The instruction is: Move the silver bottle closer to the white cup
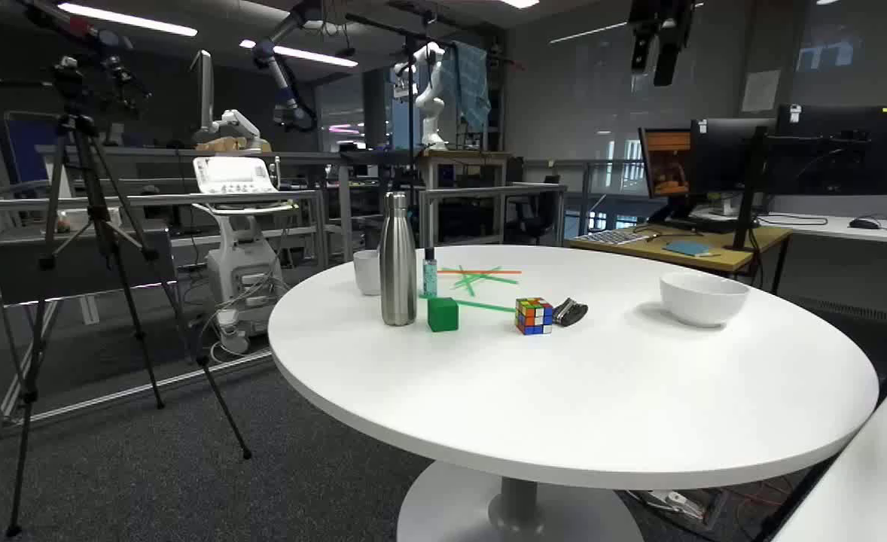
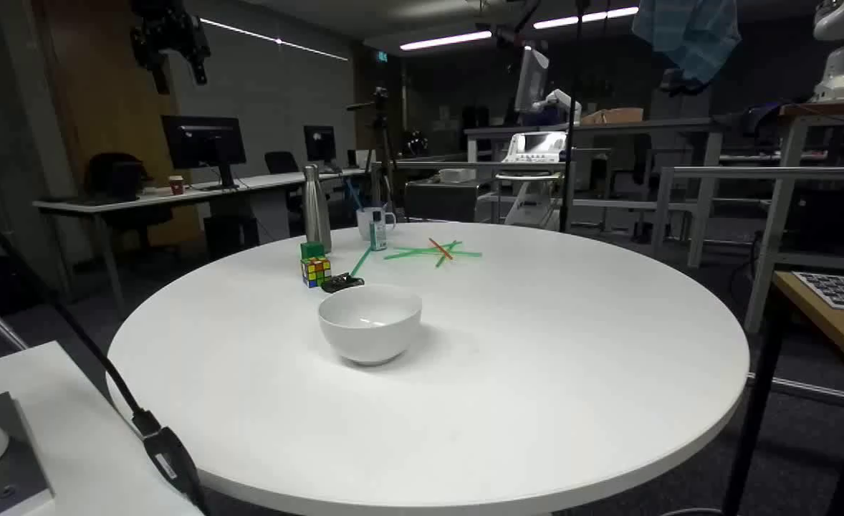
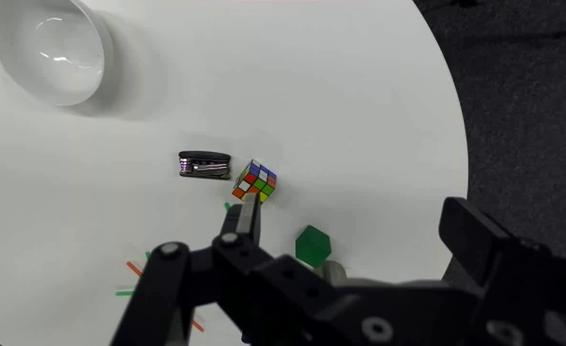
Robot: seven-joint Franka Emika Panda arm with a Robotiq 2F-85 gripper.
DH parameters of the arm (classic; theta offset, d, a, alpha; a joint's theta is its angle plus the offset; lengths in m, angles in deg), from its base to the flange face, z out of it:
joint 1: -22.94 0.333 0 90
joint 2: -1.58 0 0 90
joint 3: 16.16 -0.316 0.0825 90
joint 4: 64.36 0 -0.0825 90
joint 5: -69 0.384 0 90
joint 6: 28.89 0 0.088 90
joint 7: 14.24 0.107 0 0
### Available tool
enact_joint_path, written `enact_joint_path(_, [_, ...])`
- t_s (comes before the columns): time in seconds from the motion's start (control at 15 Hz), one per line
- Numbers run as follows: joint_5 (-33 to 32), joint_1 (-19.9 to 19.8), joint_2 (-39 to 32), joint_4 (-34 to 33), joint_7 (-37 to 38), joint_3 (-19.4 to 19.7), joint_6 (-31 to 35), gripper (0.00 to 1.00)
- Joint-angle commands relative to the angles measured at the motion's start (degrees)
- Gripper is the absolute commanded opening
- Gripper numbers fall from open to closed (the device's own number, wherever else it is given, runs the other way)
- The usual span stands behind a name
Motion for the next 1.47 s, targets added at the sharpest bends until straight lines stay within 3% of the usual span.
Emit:
enact_joint_path(0.0, [-0.17,0.33,-0.07,-0.1,0.16,0.25,-0.08,1.0])
enact_joint_path(0.73, [-0.49,0.67,-2.56,1.54,-1.19,0.14,7.93,1.0])
enact_joint_path(1.4, [1.32,3.14,-16.63,-0.27,-6.94,0.21,20.6,1.0])
